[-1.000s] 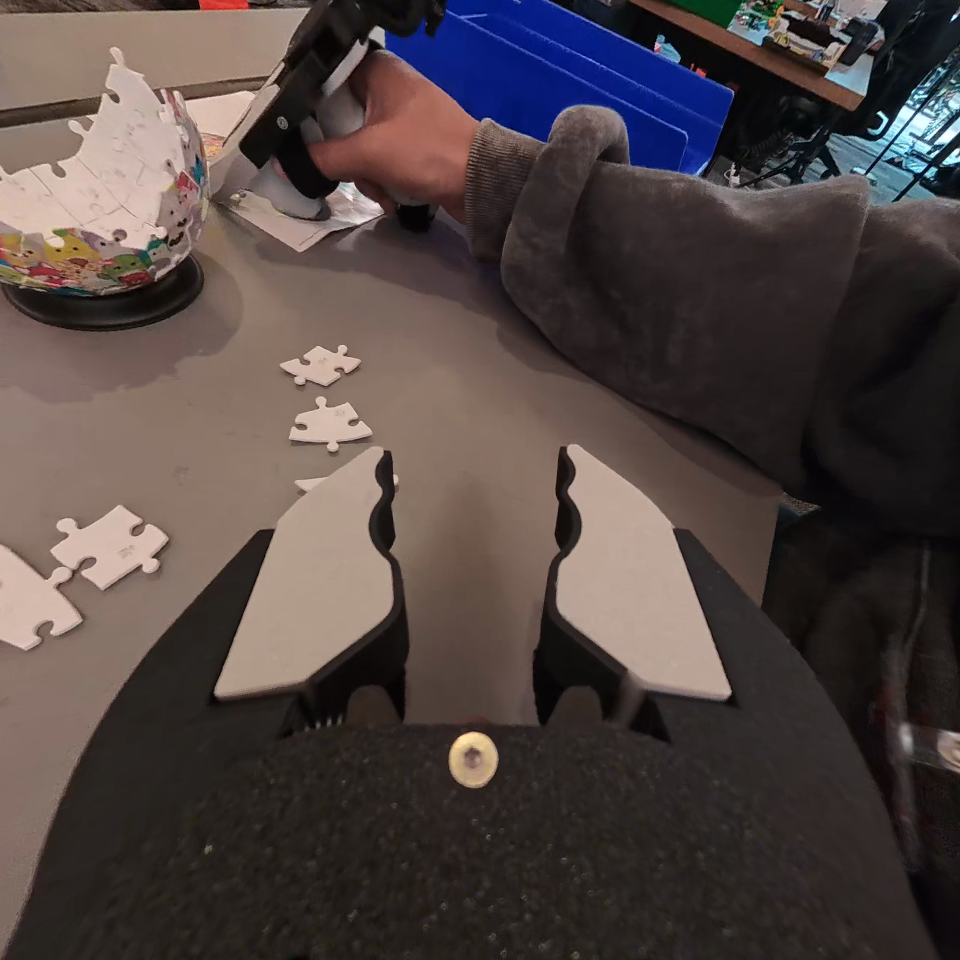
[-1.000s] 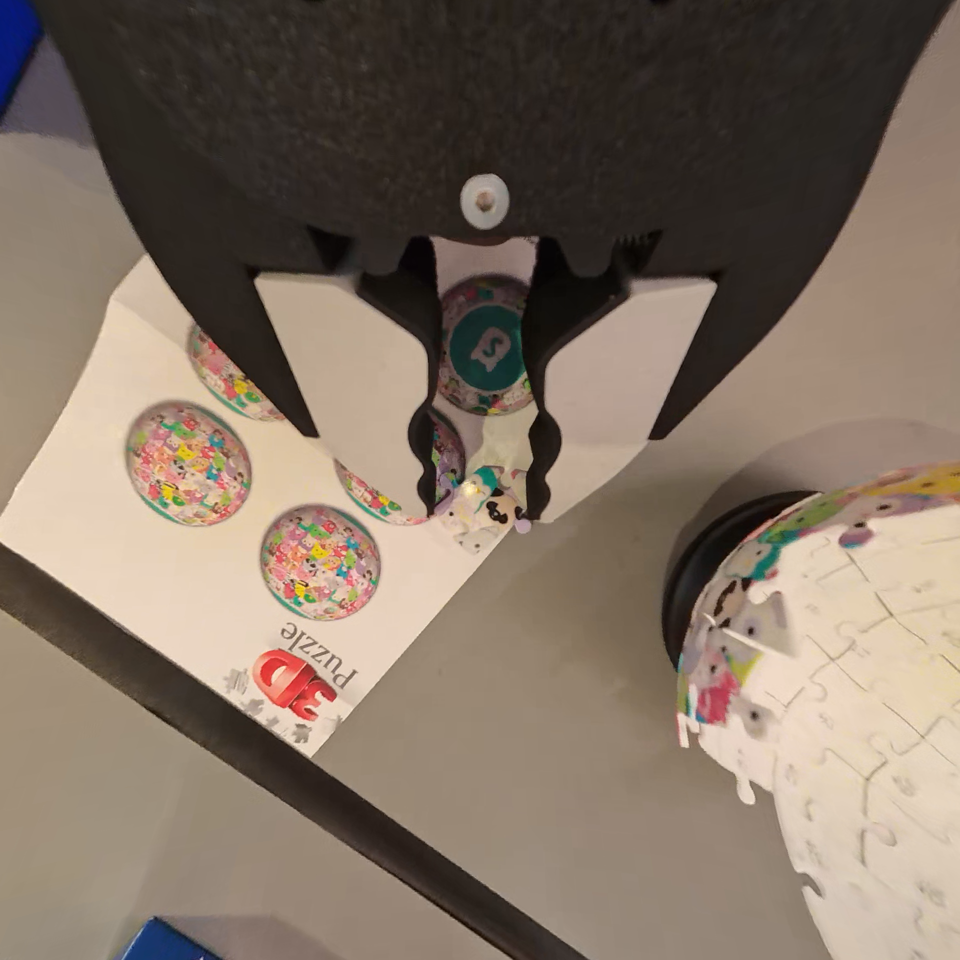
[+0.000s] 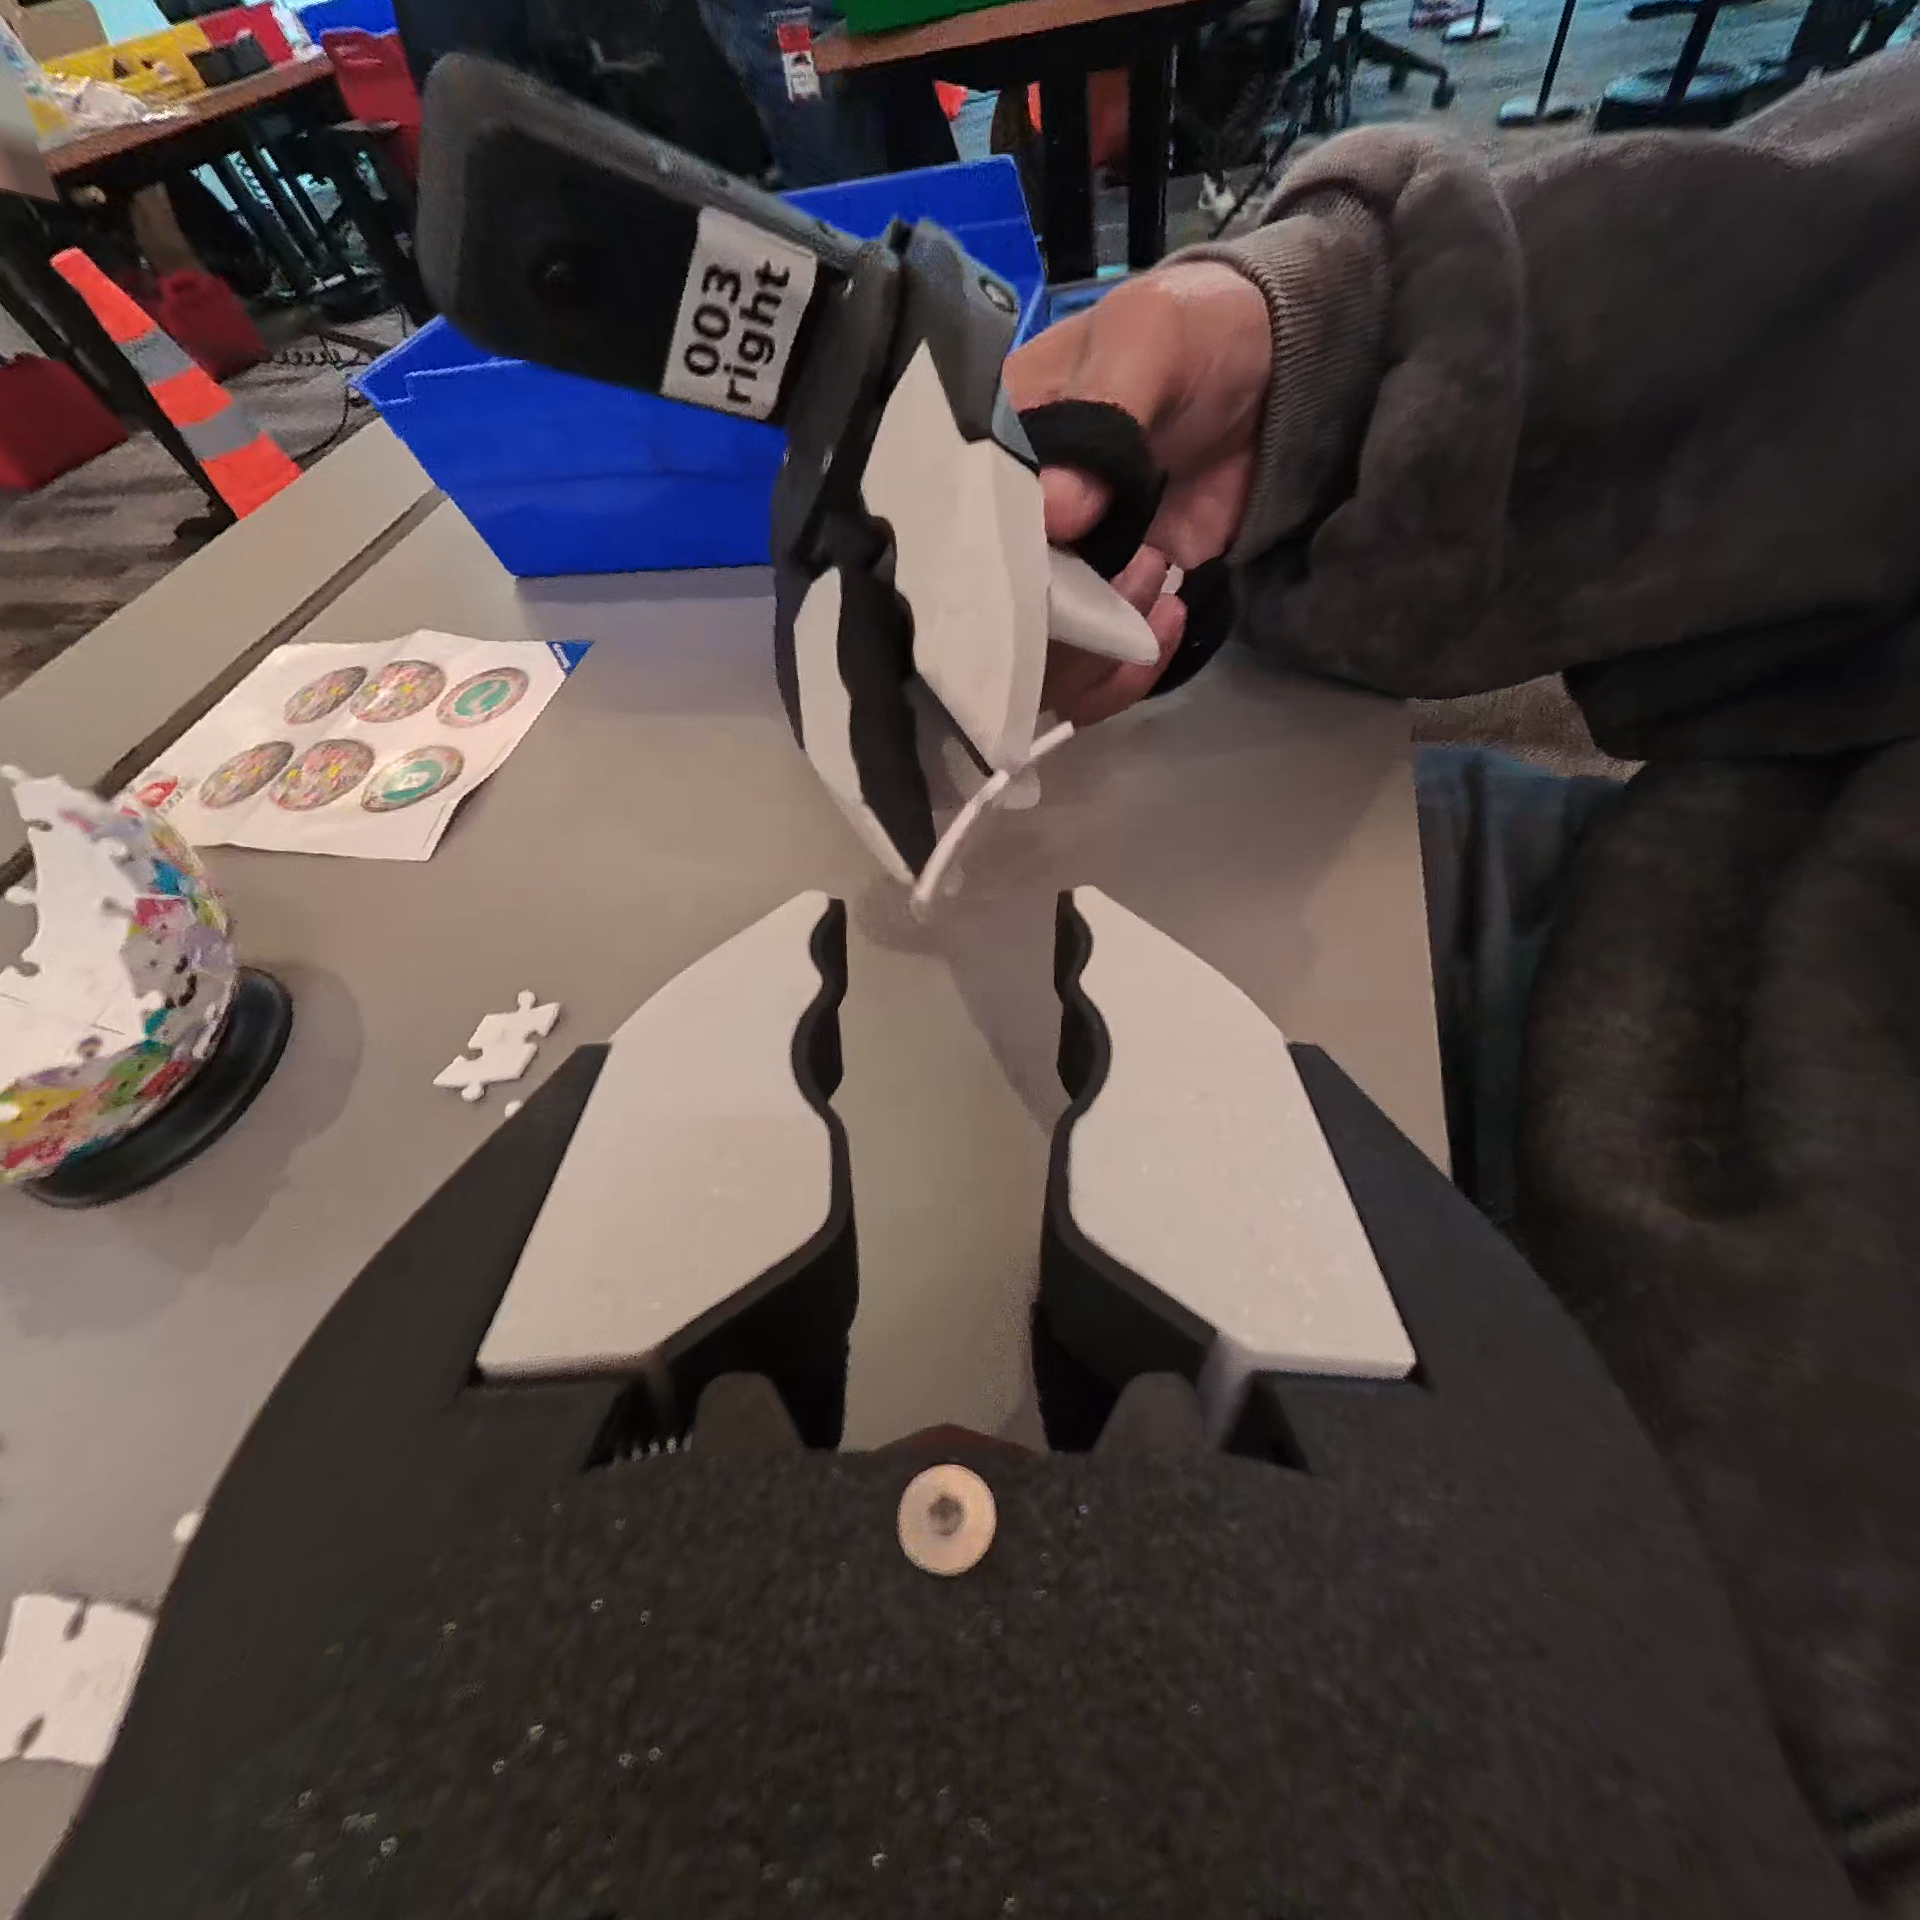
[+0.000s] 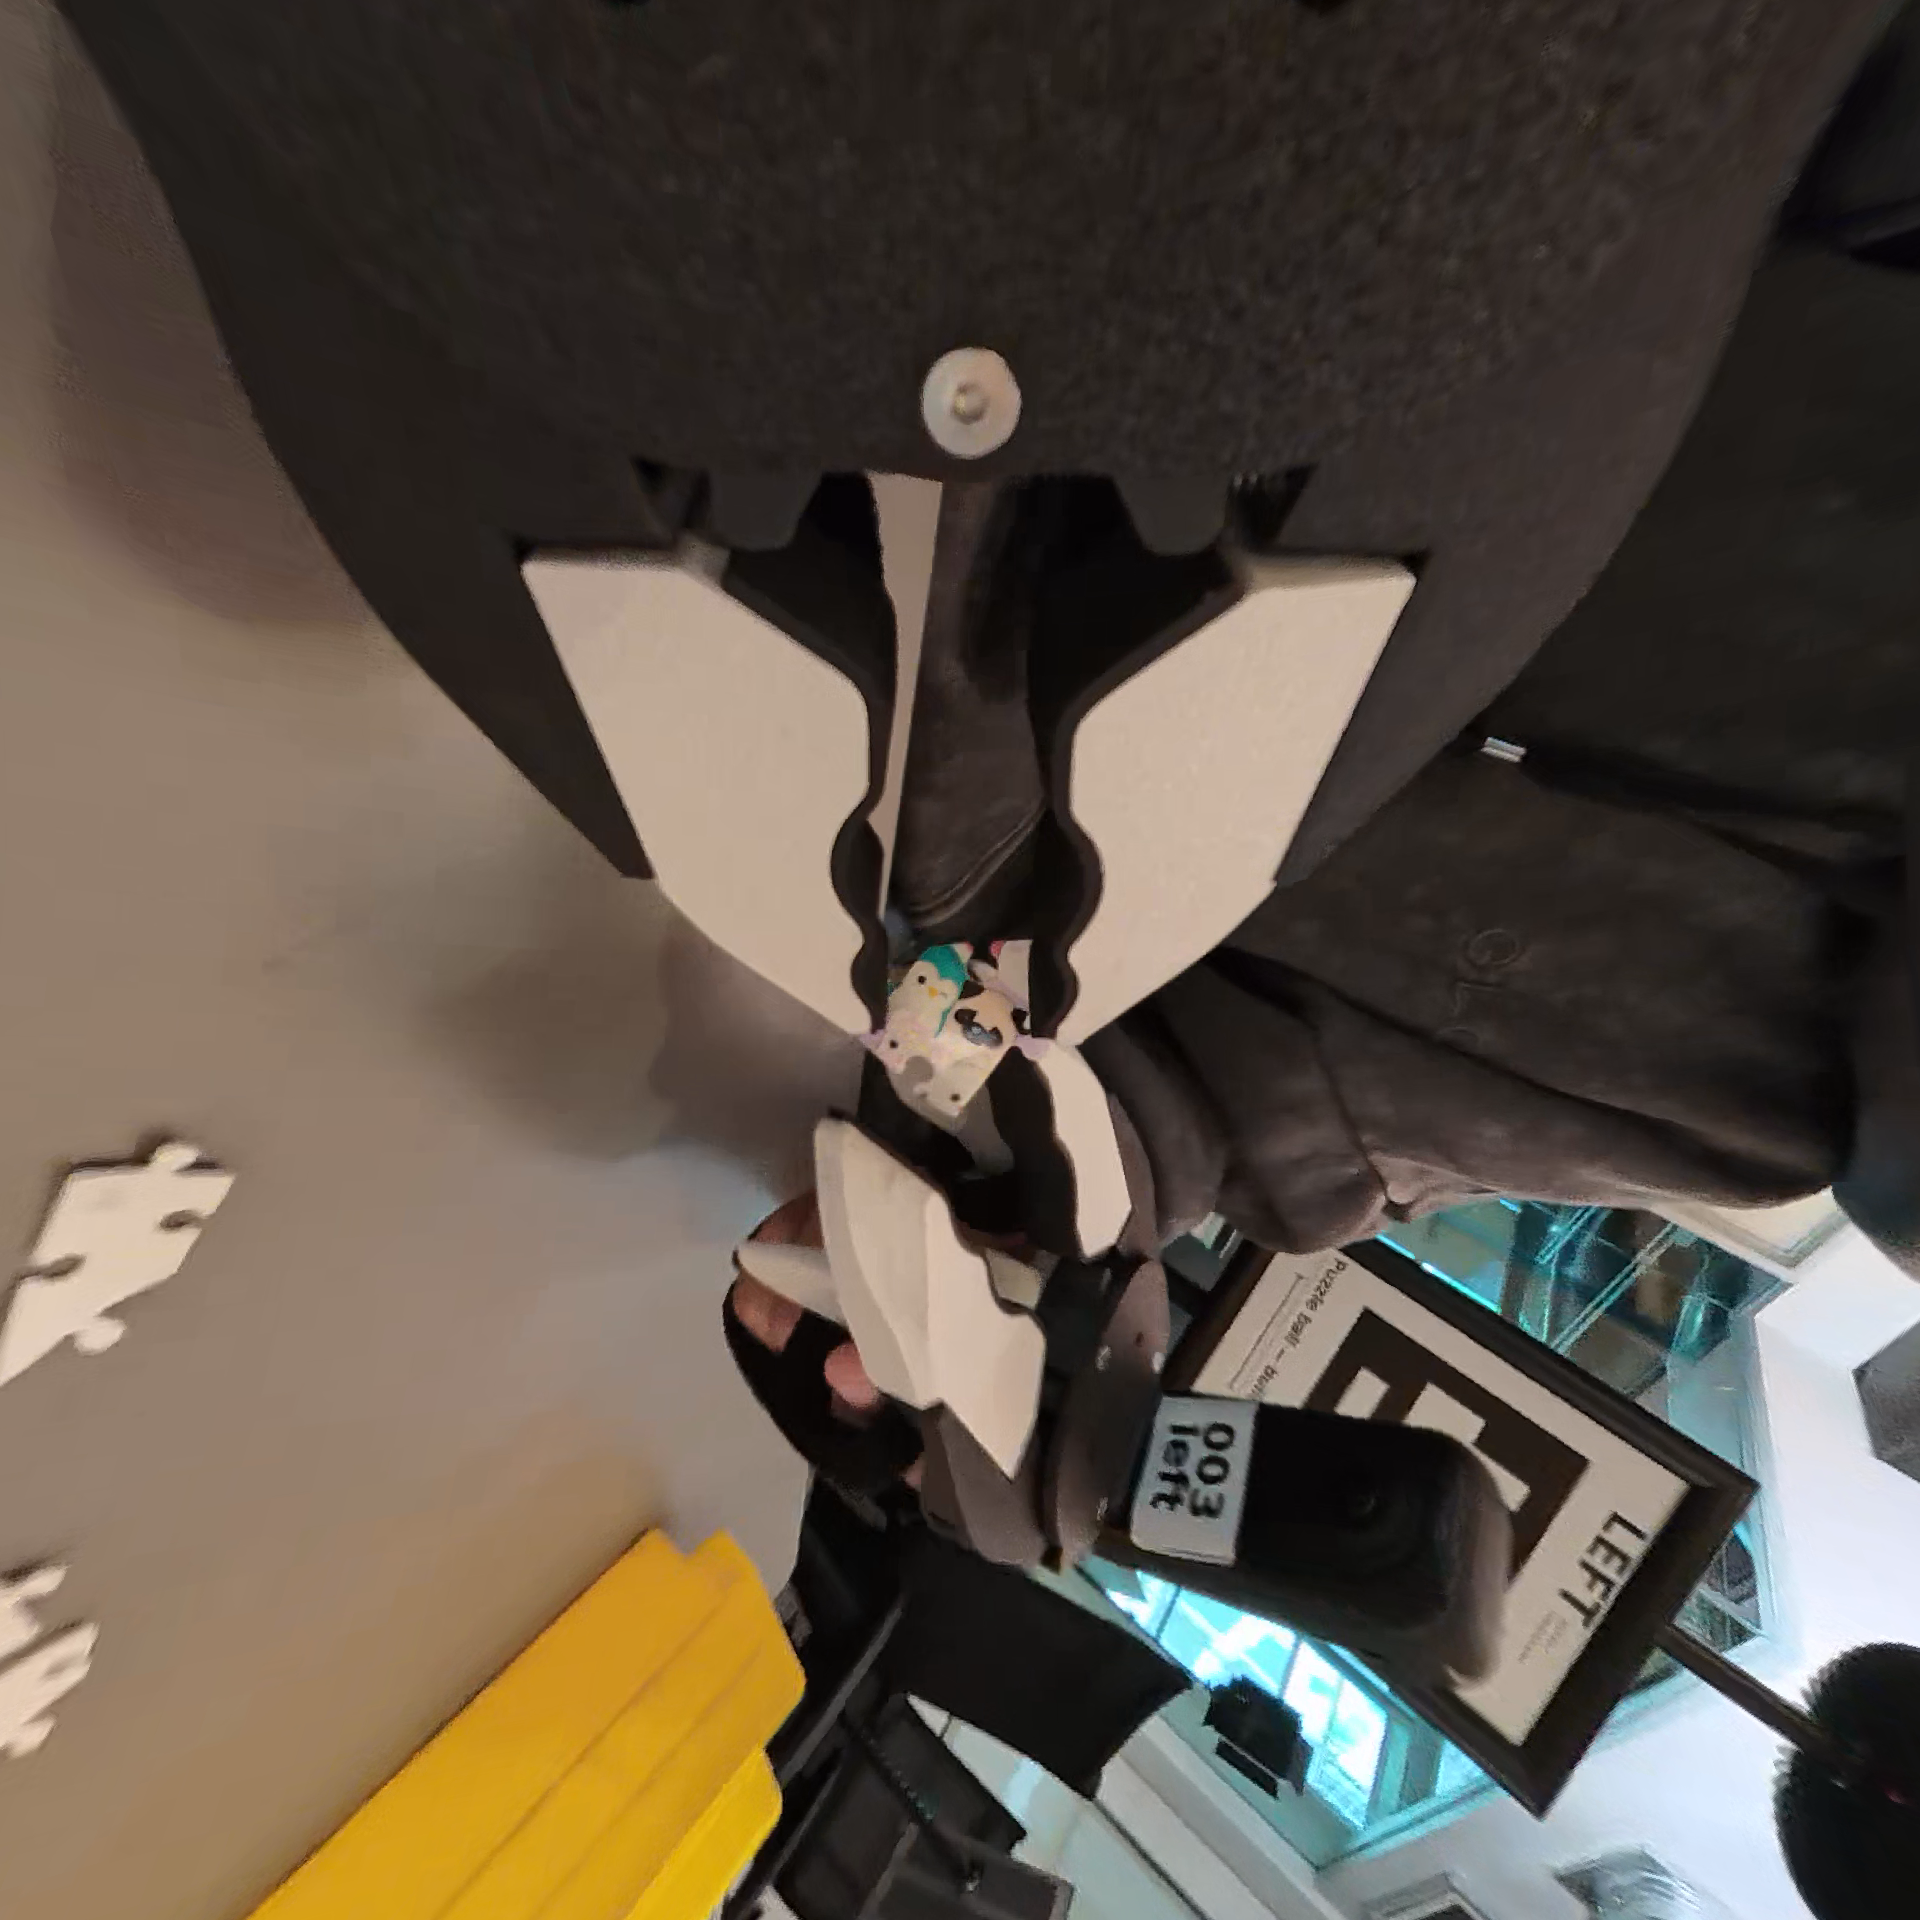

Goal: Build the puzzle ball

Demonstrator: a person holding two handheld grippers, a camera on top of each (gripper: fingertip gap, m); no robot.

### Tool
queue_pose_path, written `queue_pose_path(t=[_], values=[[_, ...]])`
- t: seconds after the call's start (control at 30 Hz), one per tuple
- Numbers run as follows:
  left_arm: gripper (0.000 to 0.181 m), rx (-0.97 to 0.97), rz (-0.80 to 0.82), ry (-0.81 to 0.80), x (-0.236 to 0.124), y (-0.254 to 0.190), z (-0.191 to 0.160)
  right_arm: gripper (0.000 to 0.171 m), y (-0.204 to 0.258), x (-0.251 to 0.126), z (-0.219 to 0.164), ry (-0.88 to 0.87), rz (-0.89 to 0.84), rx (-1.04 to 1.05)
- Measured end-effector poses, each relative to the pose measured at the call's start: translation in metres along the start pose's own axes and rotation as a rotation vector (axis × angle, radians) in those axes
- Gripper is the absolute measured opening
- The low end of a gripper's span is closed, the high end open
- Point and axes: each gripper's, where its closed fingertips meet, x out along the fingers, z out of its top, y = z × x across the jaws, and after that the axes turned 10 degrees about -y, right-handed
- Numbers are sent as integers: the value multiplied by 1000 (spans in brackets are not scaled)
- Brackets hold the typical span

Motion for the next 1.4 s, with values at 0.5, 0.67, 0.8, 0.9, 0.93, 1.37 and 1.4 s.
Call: queue_pose_path(t=[0.5, 0.67, 0.8, 0.9, 0.93, 1.37, 1.4], values=[[2, -591, 64, -322, 10, 23, 41, 18, 11, -28, 59, -279, -246, -557], [2, -796, 21, -487, 6, 26, 53, 19, 20, -21, 60, -286, -190, -522], [2, -789, 19, -477, 7, 24, 51, 18, 21, -17, 60, -288, -177, -510], [2, -788, 17, -475, 8, 24, 50, 2, 22, -18, 58, -267, -189, -517], [2, -784, 17, -475, 9, 24, 50, 2, 22, -19, 59, -259, -205, -544], [73, -451, 359, -234, -59, 172, 58, 2, 20, -84, 207, -190, -533, -818], [75, -447, 371, -168, -60, 192, 54, 2, 13, -88, 225, -166, -567, -843]])
